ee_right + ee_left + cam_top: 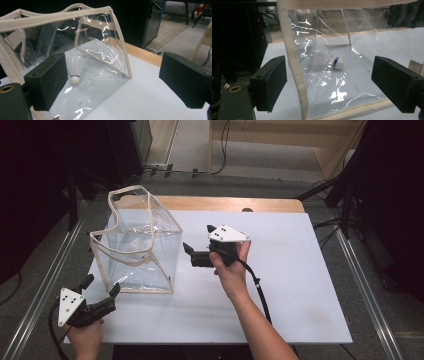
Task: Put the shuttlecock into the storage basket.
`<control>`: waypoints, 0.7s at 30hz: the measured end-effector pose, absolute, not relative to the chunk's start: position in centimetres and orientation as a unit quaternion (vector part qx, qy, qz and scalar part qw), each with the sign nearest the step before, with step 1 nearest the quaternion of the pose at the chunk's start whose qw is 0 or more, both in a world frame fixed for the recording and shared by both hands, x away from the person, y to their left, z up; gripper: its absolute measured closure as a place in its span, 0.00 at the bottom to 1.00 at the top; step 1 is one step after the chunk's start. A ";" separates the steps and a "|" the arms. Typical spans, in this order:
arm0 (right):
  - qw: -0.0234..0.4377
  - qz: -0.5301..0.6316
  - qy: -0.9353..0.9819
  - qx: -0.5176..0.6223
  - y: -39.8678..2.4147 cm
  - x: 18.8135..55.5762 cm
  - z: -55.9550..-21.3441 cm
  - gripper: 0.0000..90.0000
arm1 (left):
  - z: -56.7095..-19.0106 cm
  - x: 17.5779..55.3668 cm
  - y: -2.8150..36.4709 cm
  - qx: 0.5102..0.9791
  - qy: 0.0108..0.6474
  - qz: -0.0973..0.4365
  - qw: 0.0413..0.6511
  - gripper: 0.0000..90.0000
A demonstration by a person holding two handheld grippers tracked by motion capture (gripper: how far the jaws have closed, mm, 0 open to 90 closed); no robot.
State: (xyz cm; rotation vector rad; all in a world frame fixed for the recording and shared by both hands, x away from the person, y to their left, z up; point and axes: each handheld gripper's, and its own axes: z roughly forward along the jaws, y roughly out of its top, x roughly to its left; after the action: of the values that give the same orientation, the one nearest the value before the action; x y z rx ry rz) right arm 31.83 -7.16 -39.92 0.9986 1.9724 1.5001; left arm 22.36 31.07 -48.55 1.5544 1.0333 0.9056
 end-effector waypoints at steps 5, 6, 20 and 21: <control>0.231 0.547 0.716 0.368 -7.8 31.6 -40.7 0.07 | -48.6 22.4 31.1 0.645 0.429 0.376 0.508 0.15; 0.233 0.546 0.716 0.367 -7.9 31.5 -40.8 0.08 | -48.6 22.4 31.1 0.645 0.429 0.376 0.508 0.15; 0.231 0.544 0.708 0.386 -9.8 30.6 -42.8 0.08 | -48.6 22.3 31.0 0.645 0.429 0.376 0.508 0.15; 0.231 0.544 0.708 0.388 -10.0 30.6 -42.9 0.08 | -48.6 22.3 31.0 0.646 0.429 0.376 0.508 0.15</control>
State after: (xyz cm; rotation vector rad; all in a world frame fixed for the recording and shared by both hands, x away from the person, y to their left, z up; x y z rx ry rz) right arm 30.58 -9.97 -42.92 1.0662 1.9453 1.4944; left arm 22.35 31.01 -48.56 1.5559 1.0342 0.9069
